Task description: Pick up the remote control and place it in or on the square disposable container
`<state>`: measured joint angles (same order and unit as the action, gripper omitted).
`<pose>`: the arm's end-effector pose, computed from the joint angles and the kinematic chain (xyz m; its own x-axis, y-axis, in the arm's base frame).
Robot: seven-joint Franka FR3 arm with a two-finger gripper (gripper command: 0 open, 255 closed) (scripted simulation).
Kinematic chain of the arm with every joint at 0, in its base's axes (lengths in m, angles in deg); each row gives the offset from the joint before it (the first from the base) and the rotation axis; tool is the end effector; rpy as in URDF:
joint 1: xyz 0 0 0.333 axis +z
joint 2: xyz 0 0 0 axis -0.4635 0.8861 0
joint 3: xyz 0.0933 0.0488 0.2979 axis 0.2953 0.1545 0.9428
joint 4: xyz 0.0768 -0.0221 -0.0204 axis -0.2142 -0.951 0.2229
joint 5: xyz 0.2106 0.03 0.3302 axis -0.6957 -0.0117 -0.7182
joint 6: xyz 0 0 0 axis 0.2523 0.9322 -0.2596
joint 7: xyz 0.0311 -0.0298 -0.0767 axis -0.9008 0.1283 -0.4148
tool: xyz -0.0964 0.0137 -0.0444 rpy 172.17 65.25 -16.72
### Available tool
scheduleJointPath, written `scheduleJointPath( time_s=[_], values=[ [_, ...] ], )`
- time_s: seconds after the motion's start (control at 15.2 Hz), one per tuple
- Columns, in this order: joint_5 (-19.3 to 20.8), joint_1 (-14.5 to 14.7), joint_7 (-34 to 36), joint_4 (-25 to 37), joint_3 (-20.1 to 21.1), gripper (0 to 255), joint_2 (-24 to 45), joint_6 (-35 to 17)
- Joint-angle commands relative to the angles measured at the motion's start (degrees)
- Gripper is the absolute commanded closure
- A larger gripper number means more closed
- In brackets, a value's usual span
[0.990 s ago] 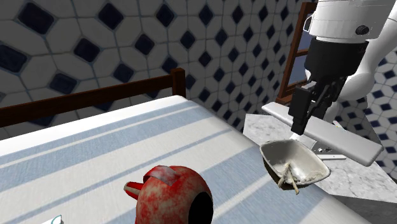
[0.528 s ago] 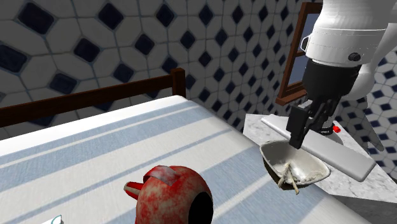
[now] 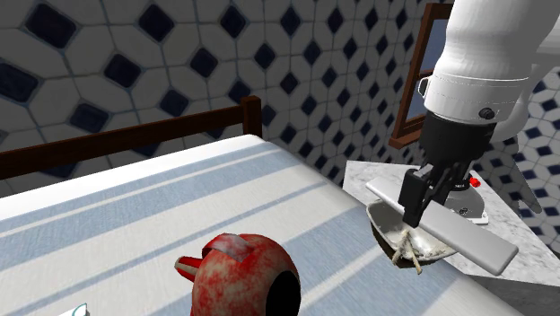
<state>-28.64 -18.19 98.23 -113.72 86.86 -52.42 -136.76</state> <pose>0.2140 0.3546 0.4298 0.6804 -0.7328 -0.0078 -0.7328 -0.6804 0.0085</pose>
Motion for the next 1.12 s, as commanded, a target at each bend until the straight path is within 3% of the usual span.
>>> scheduleJointPath(
  time_s=[0.0, 0.26, 0.33, 0.66, 0.92, 1.06],
  values=[
    [-0.1, 0.0, -0.1, -0.2, 0.0, 255, 0.0, -0.3],
    [-0.1, 0.0, -0.1, -0.2, 0.0, 255, 0.0, -0.3],
    [-0.1, 0.0, -0.1, -0.2, 0.0, 0, 0.0, -0.3],
    [-0.1, 0.0, -0.1, -0.2, 0.1, 0, 0.0, -0.3],
    [1.4, 0.1, 0.1, 5.3, -3.2, 0, -2.1, 7.5],
    [1.4, 0.1, 0.1, 5.3, -3.2, 0, -2.1, 7.5]
  ],
)
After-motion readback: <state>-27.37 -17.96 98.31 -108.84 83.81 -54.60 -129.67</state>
